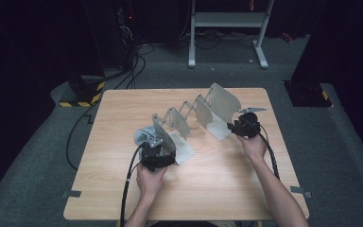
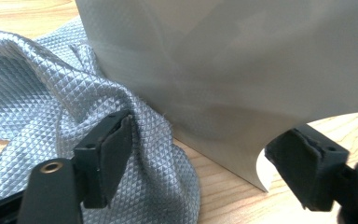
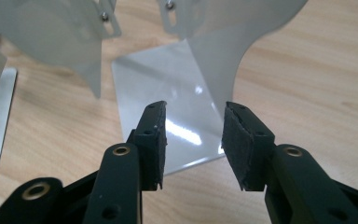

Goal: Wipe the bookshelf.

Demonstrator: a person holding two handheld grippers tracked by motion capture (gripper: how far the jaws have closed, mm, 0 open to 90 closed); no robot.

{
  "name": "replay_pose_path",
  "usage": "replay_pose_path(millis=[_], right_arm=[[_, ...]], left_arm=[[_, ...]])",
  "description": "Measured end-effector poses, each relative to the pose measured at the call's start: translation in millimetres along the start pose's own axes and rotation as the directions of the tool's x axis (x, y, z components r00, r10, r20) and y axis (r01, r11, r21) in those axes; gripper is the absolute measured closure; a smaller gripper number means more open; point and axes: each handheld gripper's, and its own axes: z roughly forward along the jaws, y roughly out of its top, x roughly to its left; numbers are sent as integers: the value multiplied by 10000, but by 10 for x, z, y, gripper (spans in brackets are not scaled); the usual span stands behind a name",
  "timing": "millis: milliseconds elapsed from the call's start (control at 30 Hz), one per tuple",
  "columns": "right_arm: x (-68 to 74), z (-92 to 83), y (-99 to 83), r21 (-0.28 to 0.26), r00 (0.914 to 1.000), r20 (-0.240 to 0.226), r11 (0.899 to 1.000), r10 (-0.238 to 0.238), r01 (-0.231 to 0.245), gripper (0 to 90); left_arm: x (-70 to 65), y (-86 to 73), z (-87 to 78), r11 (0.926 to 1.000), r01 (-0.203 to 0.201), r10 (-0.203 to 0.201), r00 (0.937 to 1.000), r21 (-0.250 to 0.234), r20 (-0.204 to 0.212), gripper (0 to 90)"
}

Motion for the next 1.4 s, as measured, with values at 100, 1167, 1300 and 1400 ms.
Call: replay_pose_path(millis=[100,1167,1300,1400], right_arm=[[-38,15,65,-162,9995,53,9994,305,-304,573],[25,427,155,-194,9997,-30,9996,225,-225,771],[48,424,154,-52,9999,106,10000,-35,36,873],[55,409,145,24,9996,188,9998,-208,207,886]], left_arm=[[16,9,-15,10000,-66,66,10000,22,-53,273],[156,81,20,9999,-21,26,9996,162,-282,318],[159,110,62,9994,20,-11,9997,345,-256,383],[151,106,70,9992,-149,153,9998,384,-114,438]])
